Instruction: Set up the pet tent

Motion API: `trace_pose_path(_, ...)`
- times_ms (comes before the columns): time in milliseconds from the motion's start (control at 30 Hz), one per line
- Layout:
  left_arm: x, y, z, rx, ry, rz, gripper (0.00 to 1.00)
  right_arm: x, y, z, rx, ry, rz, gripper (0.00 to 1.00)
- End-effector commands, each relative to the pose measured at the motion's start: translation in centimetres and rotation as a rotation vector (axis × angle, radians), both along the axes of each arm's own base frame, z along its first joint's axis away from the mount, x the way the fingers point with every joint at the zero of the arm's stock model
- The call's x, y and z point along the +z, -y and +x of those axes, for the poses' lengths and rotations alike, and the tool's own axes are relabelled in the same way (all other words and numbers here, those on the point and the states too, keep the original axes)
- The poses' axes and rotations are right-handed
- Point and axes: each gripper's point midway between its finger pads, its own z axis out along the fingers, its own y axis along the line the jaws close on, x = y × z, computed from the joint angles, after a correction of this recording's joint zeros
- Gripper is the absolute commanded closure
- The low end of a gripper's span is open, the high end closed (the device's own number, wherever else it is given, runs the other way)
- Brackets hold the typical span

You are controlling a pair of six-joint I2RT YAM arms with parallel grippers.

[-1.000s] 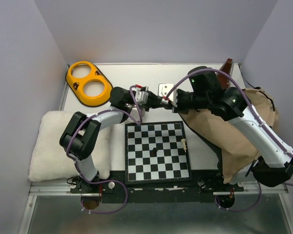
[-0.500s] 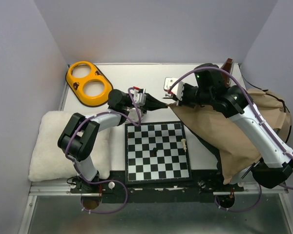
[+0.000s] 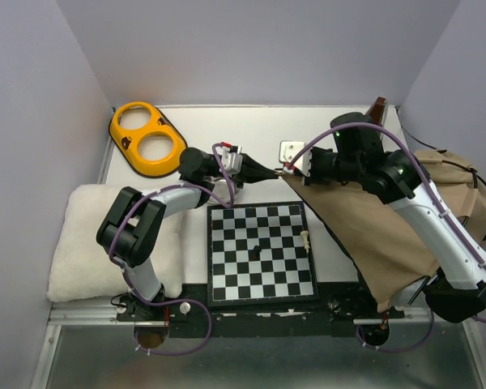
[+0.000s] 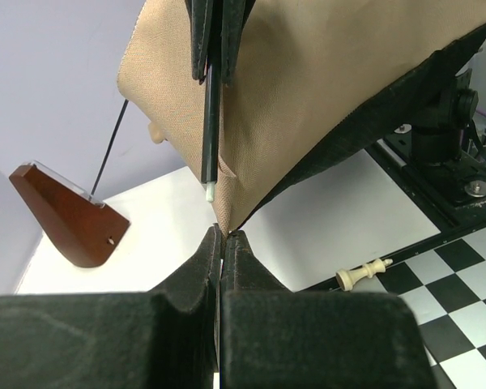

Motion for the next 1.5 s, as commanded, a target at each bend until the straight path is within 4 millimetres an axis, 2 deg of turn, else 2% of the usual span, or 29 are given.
trace_pose_path(0, 2.1, -2.7, 0.6, 0.021, 0.297, -0.095, 1.0, -0.8, 6.2, -0.8, -0.153, 0.004, -0.138, 0.99)
trace_pose_path(400, 1.9, -2.9, 1.0, 0.022, 0.27, -0.084, 1.0, -1.6, 8.2, -0.6, -0.194, 0.014, -0.191, 0.99)
trace_pose_path(633, 1.5, -2.9, 1.0, 0.015, 0.255, -0.072, 1.0, -0.5, 9.5, -0.4, -0.227, 0.041, -0.176, 0.99)
trace_pose_path(800, 1.4, -2.9, 1.2, 0.013, 0.244, -0.068, 1.0, 0.6, 9.6, -1.1, -0.198, 0.06, -0.134, 0.99)
trace_pose_path(1067, 1.2, -2.8, 1.8, 0.013, 0.212, -0.059, 1.0, -0.2, 9.8, -2.7, -0.149, 0.042, -0.144, 0.99)
trace_pose_path(1333, 1.0, -2.9, 1.9, 0.016, 0.214, -0.057, 1.0, -1.0, 10.8, -1.9, -0.213, 0.047, -0.174, 0.99)
trace_pose_path(1467, 1.5, -2.9, 2.0, 0.018, 0.225, -0.064, 1.0, -0.4, 10.2, -1.9, -0.196, 0.055, -0.142, 0.99)
